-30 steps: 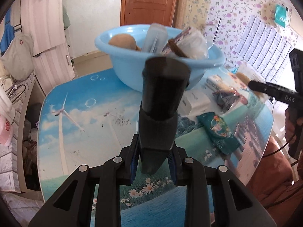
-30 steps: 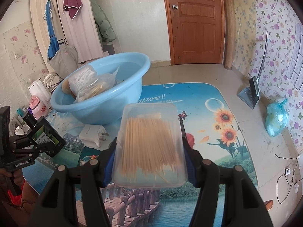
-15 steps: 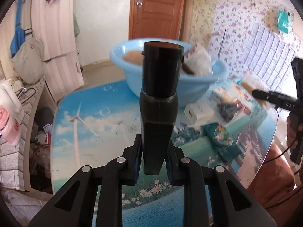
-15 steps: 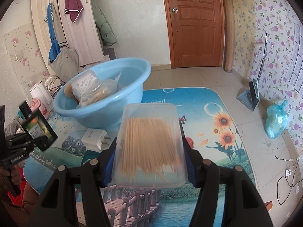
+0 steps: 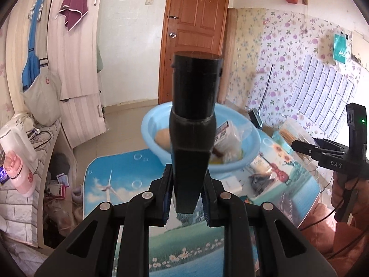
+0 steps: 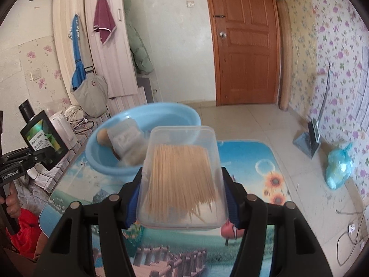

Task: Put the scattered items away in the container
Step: 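Lower the black box into the basin and open the left gripper while the right carries the toothpick container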

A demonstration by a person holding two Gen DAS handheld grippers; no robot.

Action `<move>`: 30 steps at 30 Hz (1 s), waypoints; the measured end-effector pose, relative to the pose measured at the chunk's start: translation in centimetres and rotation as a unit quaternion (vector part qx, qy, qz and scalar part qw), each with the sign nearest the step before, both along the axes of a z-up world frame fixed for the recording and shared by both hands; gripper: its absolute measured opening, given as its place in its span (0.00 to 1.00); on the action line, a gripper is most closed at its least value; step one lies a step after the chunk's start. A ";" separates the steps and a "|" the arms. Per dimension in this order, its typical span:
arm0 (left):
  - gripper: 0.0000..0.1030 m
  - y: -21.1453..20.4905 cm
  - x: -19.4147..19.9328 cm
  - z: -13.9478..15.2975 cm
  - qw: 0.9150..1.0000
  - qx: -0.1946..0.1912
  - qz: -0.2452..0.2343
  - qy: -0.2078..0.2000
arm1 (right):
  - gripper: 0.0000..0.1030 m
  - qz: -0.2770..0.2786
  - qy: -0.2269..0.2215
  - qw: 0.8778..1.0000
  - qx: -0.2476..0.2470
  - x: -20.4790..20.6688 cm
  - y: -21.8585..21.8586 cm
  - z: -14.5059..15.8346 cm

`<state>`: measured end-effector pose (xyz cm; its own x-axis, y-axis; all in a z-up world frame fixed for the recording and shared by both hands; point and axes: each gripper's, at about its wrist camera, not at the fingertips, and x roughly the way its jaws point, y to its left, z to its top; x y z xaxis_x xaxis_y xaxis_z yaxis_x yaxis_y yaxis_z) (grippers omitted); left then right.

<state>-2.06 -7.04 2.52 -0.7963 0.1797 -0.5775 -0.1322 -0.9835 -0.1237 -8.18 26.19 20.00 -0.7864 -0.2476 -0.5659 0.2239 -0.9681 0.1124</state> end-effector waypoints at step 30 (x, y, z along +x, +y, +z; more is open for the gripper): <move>0.20 1.9 -11.7 -0.3 0.999 0.001 -0.037 -0.011 | 0.58 0.071 -0.003 0.997 -0.010 -8.7 -5.4 0.8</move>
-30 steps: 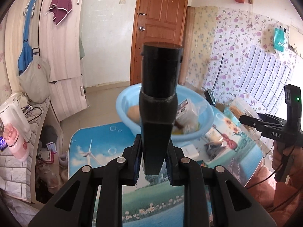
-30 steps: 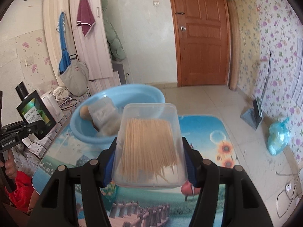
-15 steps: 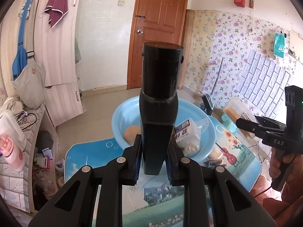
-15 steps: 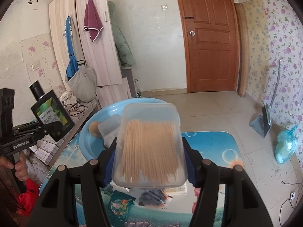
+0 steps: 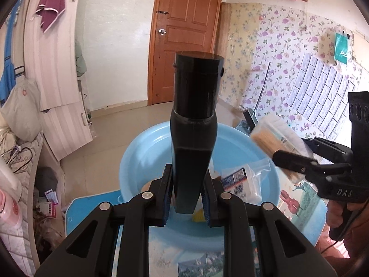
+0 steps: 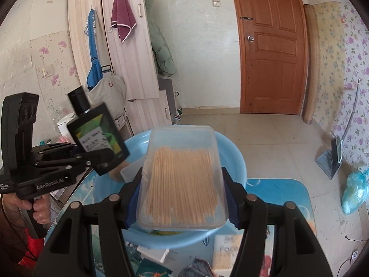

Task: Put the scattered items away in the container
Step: 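Lower the black box into the basin and open the left gripper while the right carries the toothpick container, then lower the clear toothpick container into the basin and open the right gripper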

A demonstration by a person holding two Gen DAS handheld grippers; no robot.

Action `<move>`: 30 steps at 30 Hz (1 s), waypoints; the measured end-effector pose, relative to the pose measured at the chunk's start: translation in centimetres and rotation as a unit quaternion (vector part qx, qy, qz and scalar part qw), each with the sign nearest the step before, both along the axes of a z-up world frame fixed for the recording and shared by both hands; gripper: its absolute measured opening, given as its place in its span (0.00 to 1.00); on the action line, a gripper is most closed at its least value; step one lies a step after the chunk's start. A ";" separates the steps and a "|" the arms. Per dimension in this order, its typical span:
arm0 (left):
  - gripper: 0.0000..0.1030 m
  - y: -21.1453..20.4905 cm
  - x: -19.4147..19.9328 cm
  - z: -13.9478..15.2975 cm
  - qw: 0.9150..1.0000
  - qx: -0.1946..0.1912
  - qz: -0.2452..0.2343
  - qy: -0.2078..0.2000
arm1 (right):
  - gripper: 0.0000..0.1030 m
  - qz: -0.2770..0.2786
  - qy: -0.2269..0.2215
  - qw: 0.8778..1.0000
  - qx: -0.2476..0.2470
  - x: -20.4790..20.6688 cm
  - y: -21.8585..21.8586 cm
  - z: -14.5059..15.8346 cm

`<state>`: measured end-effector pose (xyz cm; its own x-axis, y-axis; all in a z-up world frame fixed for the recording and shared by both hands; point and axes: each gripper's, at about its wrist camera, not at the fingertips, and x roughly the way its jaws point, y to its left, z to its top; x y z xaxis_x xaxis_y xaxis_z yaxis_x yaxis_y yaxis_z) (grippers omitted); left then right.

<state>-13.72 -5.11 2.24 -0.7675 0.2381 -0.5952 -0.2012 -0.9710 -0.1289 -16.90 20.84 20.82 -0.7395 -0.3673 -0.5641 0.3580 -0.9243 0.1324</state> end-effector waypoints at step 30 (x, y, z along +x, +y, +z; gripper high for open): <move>0.80 -0.4 2.7 -1.3 1.000 -0.015 0.018 -0.021 | 0.61 0.005 -0.067 0.998 0.017 0.4 -1.5 -2.1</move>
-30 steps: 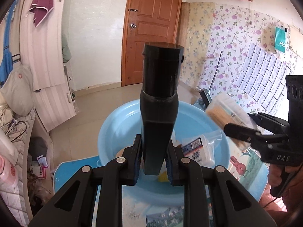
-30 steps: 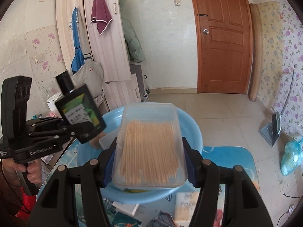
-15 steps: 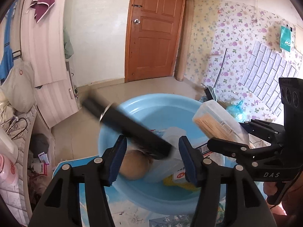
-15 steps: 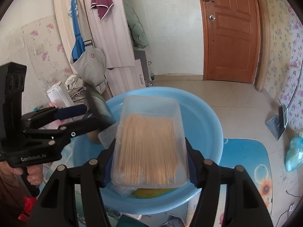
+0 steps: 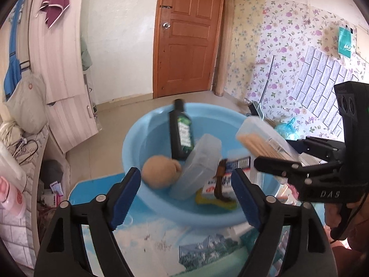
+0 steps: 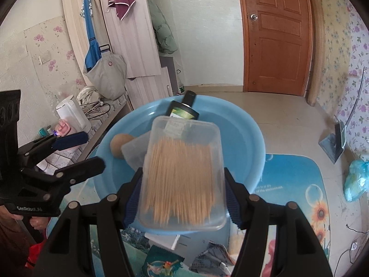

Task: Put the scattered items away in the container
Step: 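Lower the clear toothpick container into the basin and open the right gripper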

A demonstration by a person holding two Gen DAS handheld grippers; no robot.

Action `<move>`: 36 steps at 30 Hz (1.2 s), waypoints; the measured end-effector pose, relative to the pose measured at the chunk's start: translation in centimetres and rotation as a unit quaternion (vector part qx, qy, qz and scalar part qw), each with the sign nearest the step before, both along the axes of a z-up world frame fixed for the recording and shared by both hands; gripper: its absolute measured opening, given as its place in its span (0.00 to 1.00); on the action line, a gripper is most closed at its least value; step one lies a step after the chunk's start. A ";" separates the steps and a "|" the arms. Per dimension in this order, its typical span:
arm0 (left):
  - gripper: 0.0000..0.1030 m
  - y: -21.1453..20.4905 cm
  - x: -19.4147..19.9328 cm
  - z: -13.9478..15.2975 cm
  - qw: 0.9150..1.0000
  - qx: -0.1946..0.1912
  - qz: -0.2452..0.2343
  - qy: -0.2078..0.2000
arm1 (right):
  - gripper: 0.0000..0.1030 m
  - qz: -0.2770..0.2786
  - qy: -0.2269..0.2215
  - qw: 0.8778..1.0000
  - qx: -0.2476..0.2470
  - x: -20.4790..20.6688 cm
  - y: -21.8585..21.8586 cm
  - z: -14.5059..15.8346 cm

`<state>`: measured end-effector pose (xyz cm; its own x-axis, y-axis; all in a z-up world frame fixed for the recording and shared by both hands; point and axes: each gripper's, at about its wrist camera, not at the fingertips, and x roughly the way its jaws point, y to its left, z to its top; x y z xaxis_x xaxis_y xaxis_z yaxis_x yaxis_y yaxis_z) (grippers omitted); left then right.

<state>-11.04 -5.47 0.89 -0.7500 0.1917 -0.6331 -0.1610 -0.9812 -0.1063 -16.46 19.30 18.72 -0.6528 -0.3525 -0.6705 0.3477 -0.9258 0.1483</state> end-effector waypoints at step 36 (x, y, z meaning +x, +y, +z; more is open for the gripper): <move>0.88 -1.4 5.3 -2.0 0.999 0.001 0.032 -0.032 | 0.61 -0.038 -0.031 0.999 -0.008 3.7 2.6 -1.8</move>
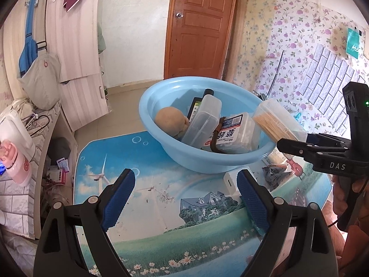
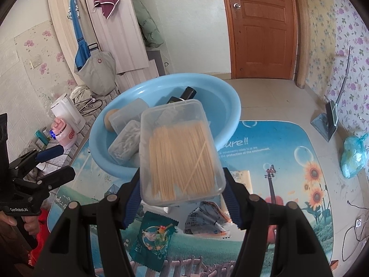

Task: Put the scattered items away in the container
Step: 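Lower the clear toothpick container into the basin and open the right gripper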

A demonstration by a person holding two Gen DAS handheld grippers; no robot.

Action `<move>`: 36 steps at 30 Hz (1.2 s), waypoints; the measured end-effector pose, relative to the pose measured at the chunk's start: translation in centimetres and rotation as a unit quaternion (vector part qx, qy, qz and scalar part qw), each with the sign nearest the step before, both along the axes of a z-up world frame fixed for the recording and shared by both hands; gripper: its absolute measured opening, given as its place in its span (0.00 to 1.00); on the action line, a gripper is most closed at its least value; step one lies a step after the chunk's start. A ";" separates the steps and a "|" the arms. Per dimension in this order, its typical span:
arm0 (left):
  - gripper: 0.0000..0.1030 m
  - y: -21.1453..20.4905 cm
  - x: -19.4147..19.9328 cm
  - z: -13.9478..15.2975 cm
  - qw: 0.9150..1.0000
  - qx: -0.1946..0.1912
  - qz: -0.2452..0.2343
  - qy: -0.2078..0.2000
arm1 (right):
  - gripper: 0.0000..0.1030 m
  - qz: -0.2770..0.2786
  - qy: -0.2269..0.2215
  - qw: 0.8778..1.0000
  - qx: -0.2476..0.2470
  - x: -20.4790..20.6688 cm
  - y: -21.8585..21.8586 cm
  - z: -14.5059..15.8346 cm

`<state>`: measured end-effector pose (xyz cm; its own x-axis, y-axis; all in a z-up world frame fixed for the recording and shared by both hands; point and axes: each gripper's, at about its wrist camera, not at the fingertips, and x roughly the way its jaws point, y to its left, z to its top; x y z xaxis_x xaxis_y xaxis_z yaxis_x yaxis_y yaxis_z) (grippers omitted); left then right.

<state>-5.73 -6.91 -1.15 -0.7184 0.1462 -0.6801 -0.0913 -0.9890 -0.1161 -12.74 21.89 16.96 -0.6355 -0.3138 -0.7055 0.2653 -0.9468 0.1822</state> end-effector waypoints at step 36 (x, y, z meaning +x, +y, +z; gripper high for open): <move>0.88 -1.8 -0.7 -1.2 1.000 -0.003 0.023 -0.020 | 0.73 0.010 0.050 0.999 -0.014 -5.2 -3.2 2.3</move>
<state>-6.42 -8.72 -2.36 -0.6961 0.1107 -0.7093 -0.0418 -0.9926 -0.1138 -17.92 18.66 19.28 -0.6951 -0.3470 -0.6297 0.3029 -0.9356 0.1812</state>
